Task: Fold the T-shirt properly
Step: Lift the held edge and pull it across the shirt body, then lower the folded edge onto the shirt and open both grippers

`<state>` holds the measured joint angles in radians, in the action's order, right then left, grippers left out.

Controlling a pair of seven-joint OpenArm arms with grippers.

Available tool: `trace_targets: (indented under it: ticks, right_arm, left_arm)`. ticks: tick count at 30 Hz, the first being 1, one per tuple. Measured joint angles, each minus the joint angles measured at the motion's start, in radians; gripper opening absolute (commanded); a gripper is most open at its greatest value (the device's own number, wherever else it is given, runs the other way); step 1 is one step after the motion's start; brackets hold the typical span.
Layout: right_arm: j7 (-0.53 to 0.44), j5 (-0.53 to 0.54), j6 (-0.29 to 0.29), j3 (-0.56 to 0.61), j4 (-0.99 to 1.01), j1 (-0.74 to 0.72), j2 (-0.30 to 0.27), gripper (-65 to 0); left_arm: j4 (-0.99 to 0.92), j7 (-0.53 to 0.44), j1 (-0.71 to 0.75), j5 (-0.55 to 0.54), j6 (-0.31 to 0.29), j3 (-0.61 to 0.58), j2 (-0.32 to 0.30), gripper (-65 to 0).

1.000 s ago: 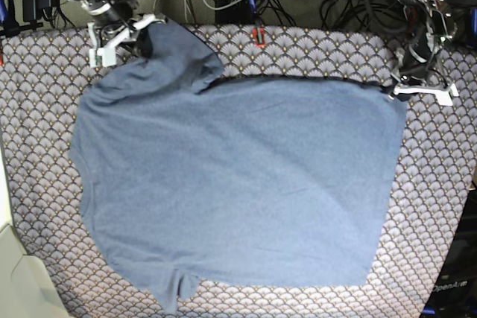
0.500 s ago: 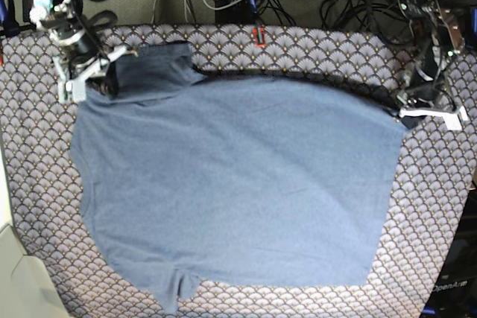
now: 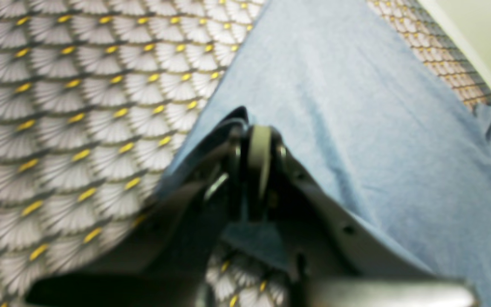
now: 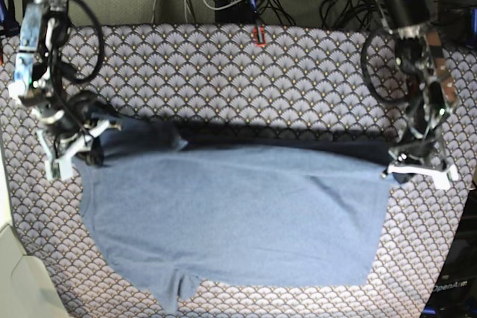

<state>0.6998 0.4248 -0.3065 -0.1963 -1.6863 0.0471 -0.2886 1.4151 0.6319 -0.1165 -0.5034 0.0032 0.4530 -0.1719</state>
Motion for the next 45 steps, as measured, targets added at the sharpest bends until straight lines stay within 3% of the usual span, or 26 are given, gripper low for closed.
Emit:
trace_targets:
  ticks: [6, 12, 20, 25, 34, 45]
  right_arm:
    - [-0.012, 0.0, 0.0, 0.098, 0.198, -0.136, -0.06, -65.0]
    - [-0.1, 0.002, -0.003, 0.232, 0.388, -0.282, -0.131, -65.0]
    - [-0.192, -0.002, -0.001, 0.39, 0.568, -0.421, -0.177, -65.0]
    - [-0.24, -0.046, -0.002, 0.47, 0.672, -0.482, -0.176, -65.0]
    - [-0.304, -0.262, -0.003, 0.483, 0.689, -0.496, -0.132, -65.0]
    - [-0.309, -0.367, -0.006, 0.481, 0.795, -0.599, -0.075, -65.0]
  left_arm:
    - [-0.141, -0.002, -0.123, 0.126, -0.005, -0.023, -0.005, -64.4]
    - [-0.229, -0.002, -0.226, 0.246, -0.011, -0.03, -0.006, -64.4]
    - [-0.249, -0.021, -0.256, 0.292, -0.008, -0.198, -0.036, -64.5]
    - [-0.289, -0.128, -0.262, 0.29, -0.011, -0.251, -0.072, -64.5]
    - [-0.426, -0.187, -0.308, 0.29, -0.011, -0.26, -0.084, -64.5]
    - [-0.518, -0.232, -0.391, 0.291, -0.008, -0.314, -0.089, -64.2]
